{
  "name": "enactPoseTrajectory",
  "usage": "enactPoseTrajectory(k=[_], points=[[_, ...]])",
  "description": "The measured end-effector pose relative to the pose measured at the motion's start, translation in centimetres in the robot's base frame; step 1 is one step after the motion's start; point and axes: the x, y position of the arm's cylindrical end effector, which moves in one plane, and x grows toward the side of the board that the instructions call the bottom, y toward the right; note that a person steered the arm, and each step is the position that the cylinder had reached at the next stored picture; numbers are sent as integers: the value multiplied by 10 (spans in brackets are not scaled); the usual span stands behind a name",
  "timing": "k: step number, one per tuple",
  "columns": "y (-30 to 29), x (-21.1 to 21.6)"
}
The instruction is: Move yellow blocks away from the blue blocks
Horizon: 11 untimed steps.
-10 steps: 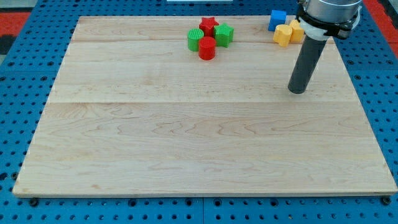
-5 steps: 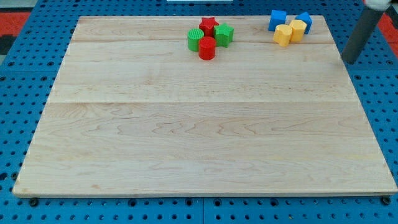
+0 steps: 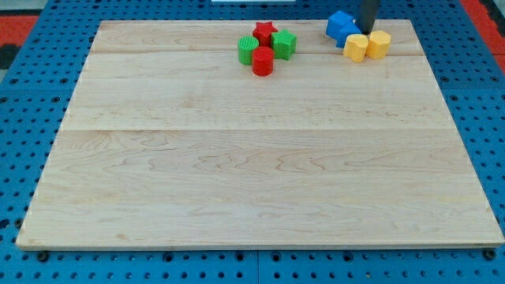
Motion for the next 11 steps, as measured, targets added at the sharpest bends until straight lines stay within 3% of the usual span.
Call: enactPoseTrajectory(k=[2, 4, 5, 6, 7, 8, 11], points=[[6, 17], [-48, 69], [-58, 63], [-42, 33], [33, 31], [51, 28], [17, 113]])
